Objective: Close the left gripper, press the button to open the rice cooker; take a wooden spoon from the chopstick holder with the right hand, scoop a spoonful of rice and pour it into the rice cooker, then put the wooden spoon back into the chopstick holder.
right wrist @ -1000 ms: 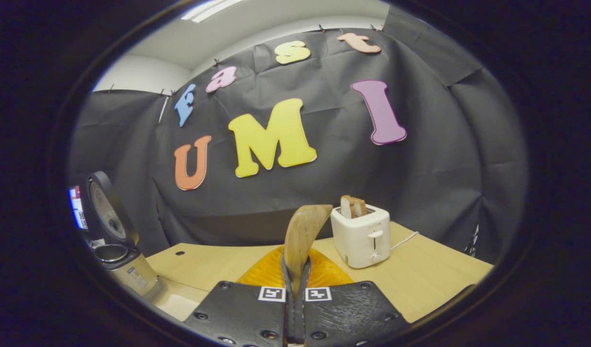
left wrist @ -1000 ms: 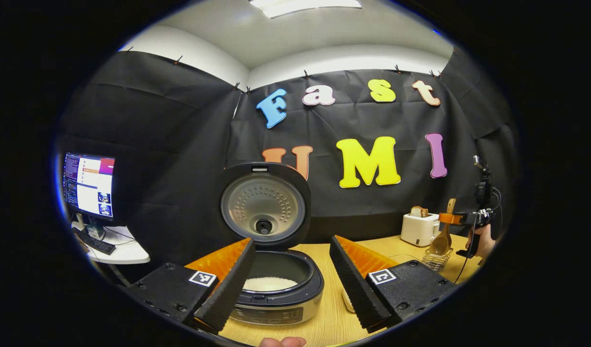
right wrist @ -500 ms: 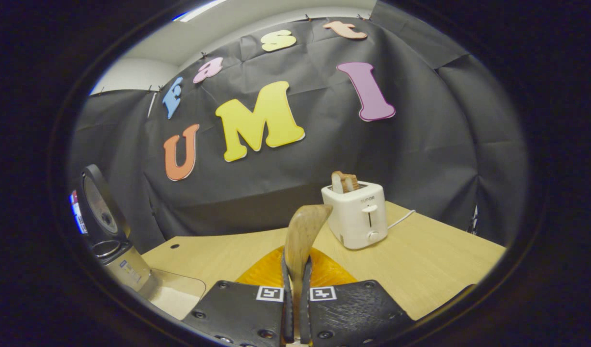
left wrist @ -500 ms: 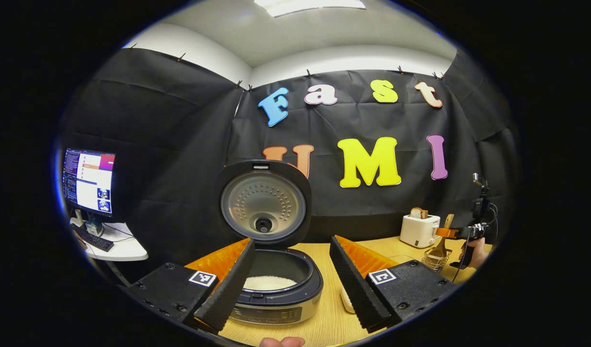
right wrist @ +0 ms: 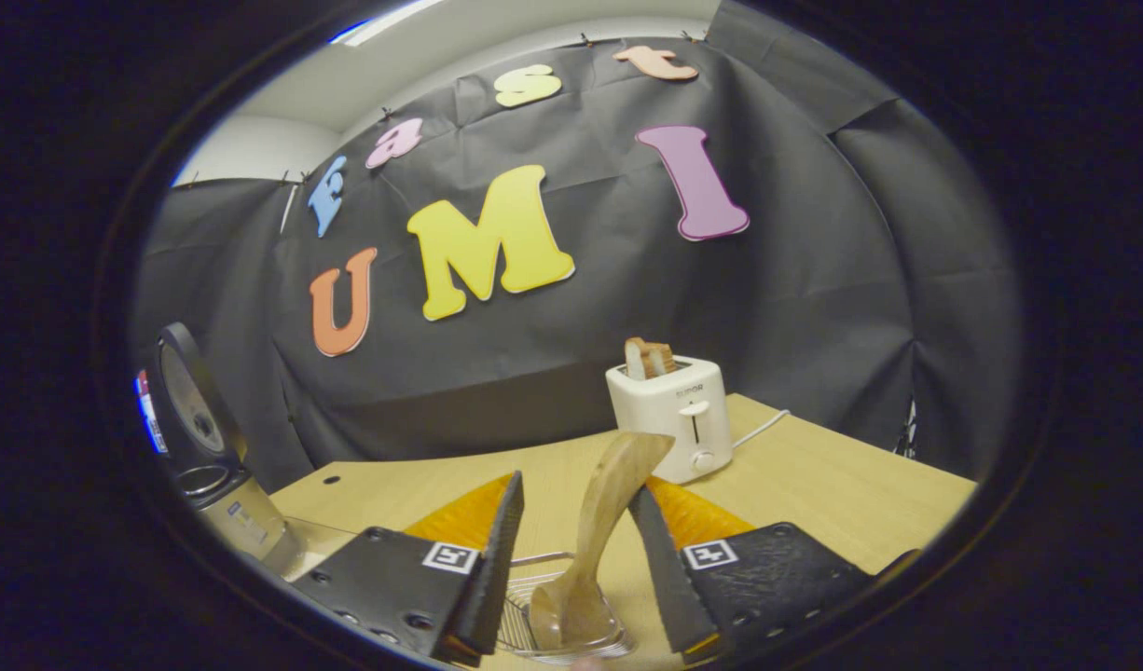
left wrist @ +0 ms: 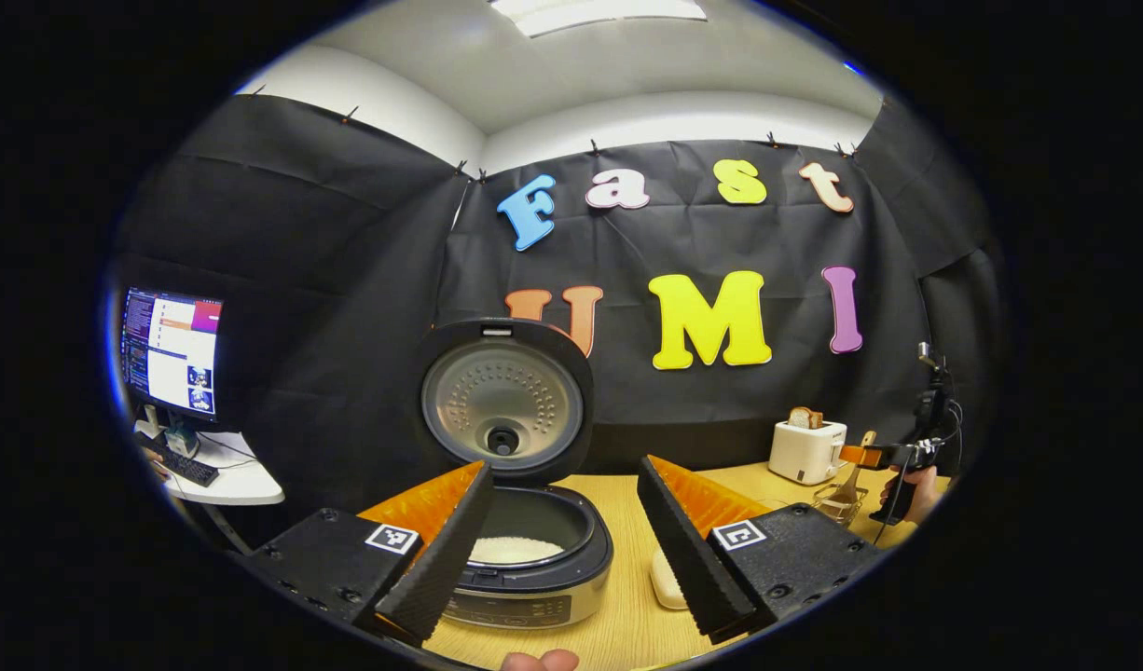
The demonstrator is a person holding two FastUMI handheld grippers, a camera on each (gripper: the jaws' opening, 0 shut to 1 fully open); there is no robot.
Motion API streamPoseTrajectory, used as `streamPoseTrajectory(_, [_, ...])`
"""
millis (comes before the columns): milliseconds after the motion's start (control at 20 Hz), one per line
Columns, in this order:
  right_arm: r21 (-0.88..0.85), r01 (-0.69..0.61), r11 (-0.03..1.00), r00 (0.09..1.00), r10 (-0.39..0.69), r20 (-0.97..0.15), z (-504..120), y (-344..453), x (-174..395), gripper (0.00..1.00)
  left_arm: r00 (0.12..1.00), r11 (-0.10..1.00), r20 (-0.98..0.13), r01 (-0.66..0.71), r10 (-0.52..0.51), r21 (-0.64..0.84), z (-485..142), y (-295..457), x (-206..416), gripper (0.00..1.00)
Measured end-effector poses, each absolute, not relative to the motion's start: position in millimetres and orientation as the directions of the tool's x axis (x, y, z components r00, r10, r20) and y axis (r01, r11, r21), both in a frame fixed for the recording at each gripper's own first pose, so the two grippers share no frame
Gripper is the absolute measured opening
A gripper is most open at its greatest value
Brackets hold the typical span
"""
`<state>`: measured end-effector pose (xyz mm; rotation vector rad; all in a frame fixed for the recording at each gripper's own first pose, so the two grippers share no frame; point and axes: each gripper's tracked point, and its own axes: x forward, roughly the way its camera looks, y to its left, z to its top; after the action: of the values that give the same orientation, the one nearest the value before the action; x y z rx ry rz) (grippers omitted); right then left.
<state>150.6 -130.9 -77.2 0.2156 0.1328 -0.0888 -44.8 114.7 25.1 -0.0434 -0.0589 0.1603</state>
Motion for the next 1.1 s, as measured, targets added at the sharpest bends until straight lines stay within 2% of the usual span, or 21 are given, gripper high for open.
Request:
streamPoseTrajectory(100, [0.207, 0.102, 0.973, 0.989, -0.076, -0.128, -72.1, -135.3, 148.1, 0.8, 0.985, 0.987, 0.073, -0.155, 0.159, -0.05, 30.3, 109.8, -46.6, 0.98])
streamPoseTrajectory(150, [0.201, 0.106, 0.974, 0.989, -0.082, -0.123, -70.9, -138.6, 147.4, 0.86, 0.983, 0.986, 0.08, -0.159, 0.163, -0.057, 33.1, 109.2, -47.9, 0.98])
streamPoseTrajectory(200, [0.197, 0.11, 0.974, 0.989, -0.088, -0.12, -69.1, -142.3, 146.5, 0.87, 0.982, 0.984, 0.085, -0.162, 0.167, -0.068, 35.0, 108.1, -47.2, 0.98])
streamPoseTrajectory(250, [0.196, 0.109, 0.974, 0.989, -0.088, -0.116, -67.3, -144.8, 146.0, 0.82, 0.981, 0.983, 0.089, -0.165, 0.172, -0.079, 35.8, 106.3, -46.1, 0.98])
streamPoseTrajectory(300, [0.196, 0.109, 0.975, 0.99, -0.09, -0.106, -62.2, -148.3, 144.0, 0.82, 0.98, 0.981, 0.087, -0.172, 0.18, -0.089, 37.0, 105.7, -45.0, 0.98])
streamPoseTrajectory(350, [0.197, 0.115, 0.974, 0.991, -0.099, -0.09, -56.0, -154.6, 139.7, 0.88, 0.978, 0.979, 0.082, -0.183, 0.19, -0.092, 38.4, 107.4, -43.6, 0.98])
streamPoseTrajectory(400, [0.206, 0.114, 0.972, 0.993, -0.103, -0.064, -46.6, -160.1, 135.4, 0.9, 0.977, 0.977, 0.073, -0.196, 0.202, -0.087, 41.5, 108.2, -40.9, 0.98])
streamPoseTrajectory(450, [0.219, 0.107, 0.97, 0.994, -0.101, -0.042, -36.3, -163.0, 130.5, 0.85, 0.974, 0.974, 0.061, -0.213, 0.218, -0.076, 45.5, 112.7, -38.5, 0.98])
streamPoseTrajectory(500, [0.226, 0.101, 0.969, 0.995, -0.098, -0.023, -32.8, -166.7, 122.5, 0.85, 0.971, 0.972, 0.064, -0.227, 0.23, -0.06, 53.0, 116.3, -34.4, 0.98])
streamPoseTrajectory(550, [0.225, 0.104, 0.969, 0.994, -0.106, -0.004, -22.5, -172.9, 117.0, 0.92, 0.969, 0.972, 0.08, -0.231, 0.234, -0.036, 65.3, 117.8, -28.8, 0.98])
streamPoseTrajectory(700, [0.196, 0.106, 0.975, 0.991, -0.12, 0.061, 10.2, -190.2, 93.5, 0.93, 0.967, 0.972, 0.104, -0.235, 0.234, -0.003, 98.8, 125.6, -8.4, 0.98])
streamPoseTrajectory(750, [0.183, 0.112, 0.977, 0.989, -0.128, 0.077, 18.2, -195.6, 85.4, 0.87, 0.97, 0.975, 0.099, -0.22, 0.22, -0.011, 107.5, 126.3, -1.1, 0.98])
streamPoseTrajectory(800, [0.176, 0.104, 0.979, 0.988, -0.122, 0.099, 25.7, -196.8, 77.5, 0.87, 0.976, 0.981, 0.091, -0.194, 0.195, -0.023, 115.6, 125.1, 6.8, 0.98])
streamPoseTrajectory(850, [0.177, 0.079, 0.981, 0.988, -0.101, 0.114, 32.0, -192.9, 69.6, 0.94, 0.978, 0.982, 0.087, -0.189, 0.19, -0.02, 125.0, 129.7, 13.4, 0.98])
streamPoseTrajectory(1000, [0.155, 0.026, 0.988, 0.987, -0.05, 0.15, 42.2, -186.9, 47.5, 0.93, 0.971, 0.973, 0.082, -0.226, 0.222, 0.042, 152.4, 156.1, 27.8, 0.98])
streamPoseTrajectory(1100, [0.138, 0.01, 0.99, 0.984, -0.035, 0.177, 48.2, -184.1, 35.9, 0.94, 0.974, 0.975, 0.061, -0.219, 0.217, 0.028, 166.5, 157.1, 43.9, 0.98])
